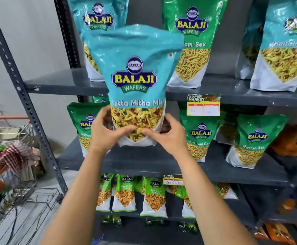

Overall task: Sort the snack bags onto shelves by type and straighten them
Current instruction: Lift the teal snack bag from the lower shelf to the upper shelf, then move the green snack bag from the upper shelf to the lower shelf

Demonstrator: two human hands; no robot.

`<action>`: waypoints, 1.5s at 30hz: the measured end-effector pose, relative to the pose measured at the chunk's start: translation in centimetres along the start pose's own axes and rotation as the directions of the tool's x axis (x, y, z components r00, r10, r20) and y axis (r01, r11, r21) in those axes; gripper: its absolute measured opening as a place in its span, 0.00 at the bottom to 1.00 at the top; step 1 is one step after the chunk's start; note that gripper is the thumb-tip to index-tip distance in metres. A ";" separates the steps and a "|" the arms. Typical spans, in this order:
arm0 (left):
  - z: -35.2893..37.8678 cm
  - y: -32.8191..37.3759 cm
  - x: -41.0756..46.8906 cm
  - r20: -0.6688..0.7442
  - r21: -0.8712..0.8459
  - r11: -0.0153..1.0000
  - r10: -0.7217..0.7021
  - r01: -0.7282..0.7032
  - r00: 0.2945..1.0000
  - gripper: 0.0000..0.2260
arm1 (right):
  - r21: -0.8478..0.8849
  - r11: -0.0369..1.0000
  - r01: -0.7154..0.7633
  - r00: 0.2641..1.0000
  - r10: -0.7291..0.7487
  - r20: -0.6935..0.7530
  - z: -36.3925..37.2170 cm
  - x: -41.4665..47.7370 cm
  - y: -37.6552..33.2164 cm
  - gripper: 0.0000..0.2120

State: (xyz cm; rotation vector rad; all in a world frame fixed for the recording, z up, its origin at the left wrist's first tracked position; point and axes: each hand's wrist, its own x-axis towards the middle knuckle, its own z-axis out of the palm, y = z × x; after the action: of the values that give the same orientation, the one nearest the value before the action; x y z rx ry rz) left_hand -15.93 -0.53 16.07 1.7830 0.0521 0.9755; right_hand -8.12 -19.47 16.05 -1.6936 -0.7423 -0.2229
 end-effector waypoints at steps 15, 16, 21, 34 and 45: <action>2.7 7.5 12.5 -0.104 0.083 0.990 0.121 -0.113 0.987 0.28 | -0.124 0.989 0.085 0.978 -0.107 -0.179 -3.4 12.2 -7.8 0.31; 2.7 7.3 13.1 -0.101 0.105 0.988 0.121 -0.111 0.988 0.29 | -0.144 0.986 0.086 0.975 -0.113 -0.192 -3.2 12.8 -7.8 0.30; 2.1 6.8 14.9 -0.016 0.258 0.965 0.057 -0.051 0.998 0.52 | -0.210 0.977 0.039 0.978 -0.080 -0.192 -1.8 15.3 -6.9 0.29; 3.3 4.4 16.4 -0.148 0.416 0.909 0.103 -0.033 0.984 0.42 | -0.461 0.887 0.003 0.982 -0.089 -0.166 -0.6 17.6 -5.4 0.25; 11.6 7.3 13.5 -0.007 0.525 0.667 0.624 -0.528 0.781 0.07 | -0.589 0.805 -0.076 0.923 -0.167 -0.347 -11.5 15.0 -1.6 0.19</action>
State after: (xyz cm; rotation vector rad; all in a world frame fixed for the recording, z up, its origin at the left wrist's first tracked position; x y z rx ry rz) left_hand -2.54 -6.41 28.50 2.2373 -0.1805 1.7235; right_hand 5.43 -24.76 28.26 -2.1314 -0.4305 -0.8791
